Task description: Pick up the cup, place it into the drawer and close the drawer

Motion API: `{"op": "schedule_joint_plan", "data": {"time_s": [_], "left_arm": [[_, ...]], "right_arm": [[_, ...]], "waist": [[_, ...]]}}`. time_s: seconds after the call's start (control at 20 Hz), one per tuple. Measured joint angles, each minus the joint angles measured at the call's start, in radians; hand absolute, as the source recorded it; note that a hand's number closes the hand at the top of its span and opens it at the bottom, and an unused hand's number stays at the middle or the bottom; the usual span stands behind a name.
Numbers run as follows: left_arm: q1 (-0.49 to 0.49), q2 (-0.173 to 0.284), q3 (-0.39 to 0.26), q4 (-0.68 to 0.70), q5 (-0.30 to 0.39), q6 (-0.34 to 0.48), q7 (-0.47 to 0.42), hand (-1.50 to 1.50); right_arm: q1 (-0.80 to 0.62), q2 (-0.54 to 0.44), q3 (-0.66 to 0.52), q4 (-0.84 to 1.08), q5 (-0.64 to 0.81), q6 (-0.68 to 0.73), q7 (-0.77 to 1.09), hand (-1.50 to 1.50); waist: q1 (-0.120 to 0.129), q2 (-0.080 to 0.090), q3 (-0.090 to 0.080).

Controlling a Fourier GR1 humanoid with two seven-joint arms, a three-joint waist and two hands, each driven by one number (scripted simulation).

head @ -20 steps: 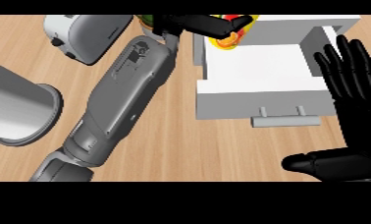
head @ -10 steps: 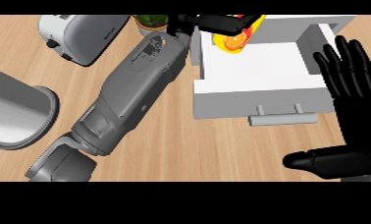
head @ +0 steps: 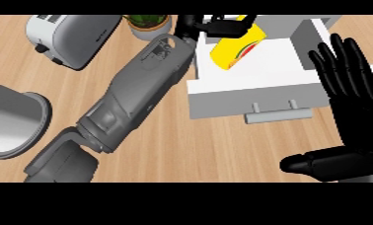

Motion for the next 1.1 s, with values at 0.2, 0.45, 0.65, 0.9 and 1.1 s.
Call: {"op": "schedule_joint_plan", "data": {"time_s": [0.2,0.45,0.65,0.9,1.1], "left_arm": [[-0.013,0.000,-0.085,0.025,0.007,0.033,0.030,-1.50],[-0.015,0.000,-0.158,0.042,0.021,0.066,0.047,-1.50],[-0.008,0.000,-0.175,0.021,0.062,0.080,0.026,-1.50],[-0.012,0.000,-0.153,-0.017,0.137,0.058,-0.026,-1.50],[0.003,0.000,-0.124,-0.059,0.190,0.036,-0.097,-1.50]], "right_arm": [[-0.008,0.004,0.006,0.003,0.002,-0.004,0.005,-1.50],[-0.031,0.001,0.004,0.008,-0.015,0.002,0.014,-1.50],[-0.035,0.004,0.003,-0.016,-0.040,0.002,0.029,-1.50],[-0.034,0.012,0.005,-0.010,-0.070,0.011,0.032,-1.50],[-0.012,-0.013,-0.032,-0.016,-0.138,0.047,0.042,-1.50]], "waist": [[-0.008,0.001,0.000],[-0.019,0.005,0.001],[-0.022,0.005,0.000],[-0.011,0.003,0.000],[0.010,-0.003,0.000]]}}
